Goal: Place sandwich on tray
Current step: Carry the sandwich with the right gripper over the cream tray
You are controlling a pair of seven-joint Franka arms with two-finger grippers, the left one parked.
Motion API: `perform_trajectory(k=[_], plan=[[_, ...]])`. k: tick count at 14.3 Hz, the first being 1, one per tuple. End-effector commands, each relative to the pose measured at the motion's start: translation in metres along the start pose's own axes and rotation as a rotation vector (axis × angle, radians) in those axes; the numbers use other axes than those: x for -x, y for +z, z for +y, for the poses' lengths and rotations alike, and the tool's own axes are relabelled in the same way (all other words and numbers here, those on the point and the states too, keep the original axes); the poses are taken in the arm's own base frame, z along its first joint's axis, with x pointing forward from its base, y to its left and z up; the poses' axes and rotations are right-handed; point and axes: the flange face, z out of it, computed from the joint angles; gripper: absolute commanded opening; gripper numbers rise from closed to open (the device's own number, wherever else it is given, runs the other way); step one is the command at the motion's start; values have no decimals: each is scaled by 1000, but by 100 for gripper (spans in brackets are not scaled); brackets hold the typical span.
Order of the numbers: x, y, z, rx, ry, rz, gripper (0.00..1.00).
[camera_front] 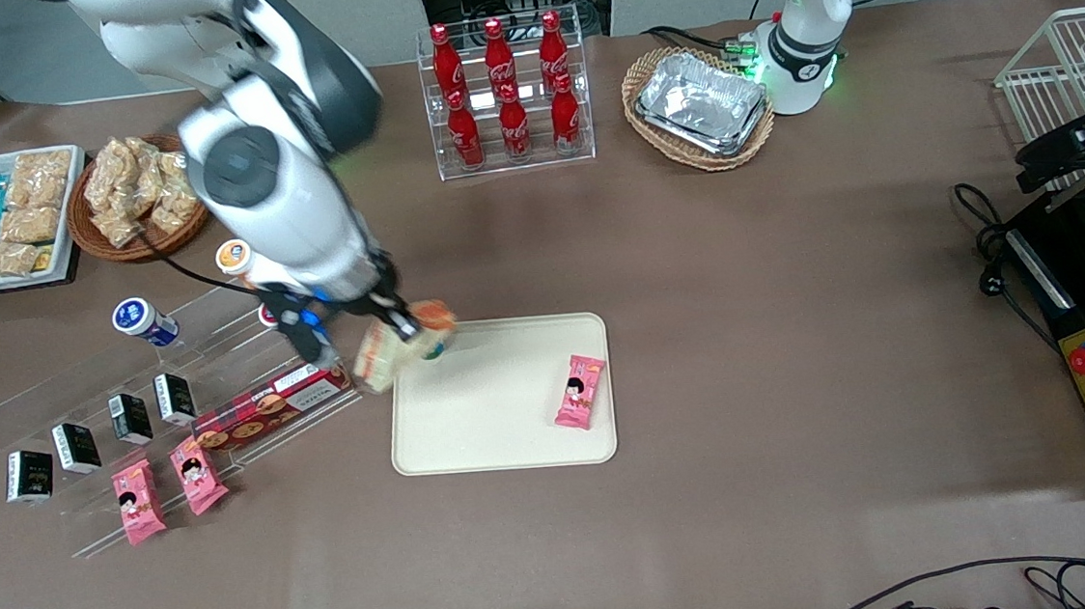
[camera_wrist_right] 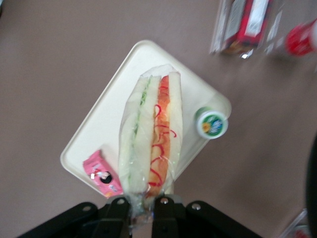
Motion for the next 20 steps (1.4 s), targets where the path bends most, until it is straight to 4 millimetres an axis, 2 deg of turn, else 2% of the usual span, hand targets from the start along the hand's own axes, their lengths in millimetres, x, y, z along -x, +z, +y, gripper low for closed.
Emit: perform_trajectory(k=[1,2,3,4,6,8,11,13,20], plan=[[8,67,-41,-62,162,-22,0],[19,92,-46,-67,193,-21,0],[26,132,-53,-76,246,3,0],[28,153,-55,-83,284,13,0],[26,180,-57,-86,320,13,0],[9,191,-63,-90,365,27,0],[4,202,-63,-80,390,38,0],[-7,207,-66,-86,400,50,0],[-9,235,-74,-121,480,30,0]])
